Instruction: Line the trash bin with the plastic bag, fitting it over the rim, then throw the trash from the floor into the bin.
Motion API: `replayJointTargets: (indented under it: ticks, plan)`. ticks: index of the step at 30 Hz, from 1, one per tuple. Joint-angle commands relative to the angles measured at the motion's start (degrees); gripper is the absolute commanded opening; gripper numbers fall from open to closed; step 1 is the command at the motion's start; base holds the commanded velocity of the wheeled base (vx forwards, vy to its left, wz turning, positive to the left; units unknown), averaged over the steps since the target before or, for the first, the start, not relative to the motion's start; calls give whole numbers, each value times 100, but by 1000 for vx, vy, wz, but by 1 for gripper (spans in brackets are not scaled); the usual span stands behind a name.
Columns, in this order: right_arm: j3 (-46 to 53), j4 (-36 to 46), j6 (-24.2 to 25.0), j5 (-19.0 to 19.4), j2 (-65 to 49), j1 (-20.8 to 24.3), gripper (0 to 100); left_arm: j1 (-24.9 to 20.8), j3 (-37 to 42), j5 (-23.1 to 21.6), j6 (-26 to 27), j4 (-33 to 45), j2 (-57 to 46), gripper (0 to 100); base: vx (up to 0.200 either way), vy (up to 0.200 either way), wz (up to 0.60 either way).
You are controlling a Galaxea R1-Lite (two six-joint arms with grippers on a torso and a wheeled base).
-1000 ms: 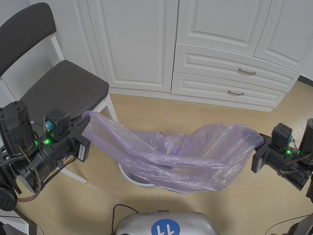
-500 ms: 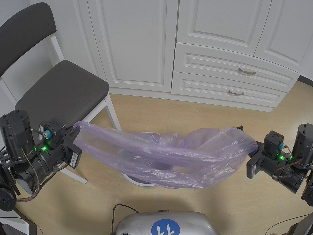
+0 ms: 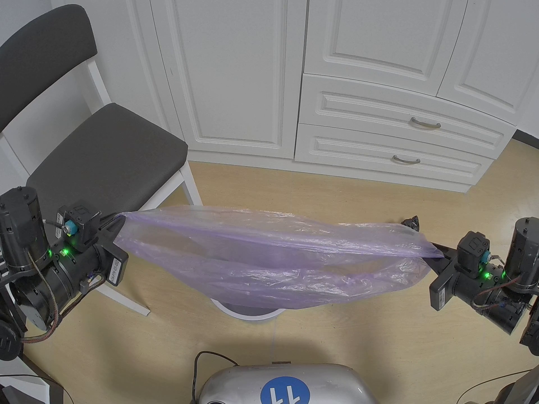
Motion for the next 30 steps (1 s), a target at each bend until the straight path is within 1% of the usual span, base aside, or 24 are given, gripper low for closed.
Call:
replayJointTargets:
  ticks: [1, 7, 8, 10, 11, 13, 14, 16, 17, 18, 22, 25, 28, 29, 30]
  plan:
    - [-44, 0, 13, 3, 65, 41, 0, -56, -22, 10, -25, -94, 41, 0, 0, 0, 0]
    - [-52, -114, 13, 29, 101, 120, 0, -223, 13, 28, -34, -411, 147, 0, 0, 0, 0]
    - [18, -351, -5, 20, 57, 313, 0, -381, 83, 28, -25, -648, 129, 0, 0, 0, 0]
    - [88, -509, -14, 20, 39, 454, 0, -530, 162, 37, -25, -824, 103, 0, 0, 0, 0]
    - [106, -597, -5, 20, 57, 498, 0, -627, 206, 28, -8, -929, 94, 0, 0, 0, 0]
    - [106, -659, -5, 20, 83, 533, 0, -680, 232, 28, -8, -991, 94, 0, 0, 0, 0]
    - [115, -817, 13, 38, 145, 585, 0, -829, 276, 37, -8, -1132, 120, 0, 0, 0, 0]
    - [97, -993, 48, 47, 250, 629, 0, -952, 294, 37, -16, -1263, 155, 0, 0, 0, 0]
    - [97, -993, 48, 47, 250, 629, 0, -952, 294, 37, -16, -1263, 155, 0, 0, 0, 0]
    - [106, -1353, 65, 64, 443, 629, 0, -1049, 303, 37, -43, -1378, 226, 0, 0, 0, 0]
    - [123, -1977, 127, 64, 927, 638, 0, -1260, 285, 46, -87, -1676, 472, 0, 0, 0, 0]
    - [88, -2645, 276, 55, 1551, 770, 0, -1550, 303, 46, -139, -2230, 885, 0, 0, 0, 0]
    - [53, -3612, 470, 55, 2315, 928, 0, -1866, 329, 81, -306, -2977, 1412, 0, 0, 0, 0]
    - [53, -3665, 470, 64, 2342, 937, 0, -1884, 338, 90, -315, -3030, 1439, 0, 0, 0, 0]
    - [44, -3981, 496, 82, 2746, 1034, 0, -2007, 347, 98, -333, -3469, 1738, 0, 0, 0, 0]
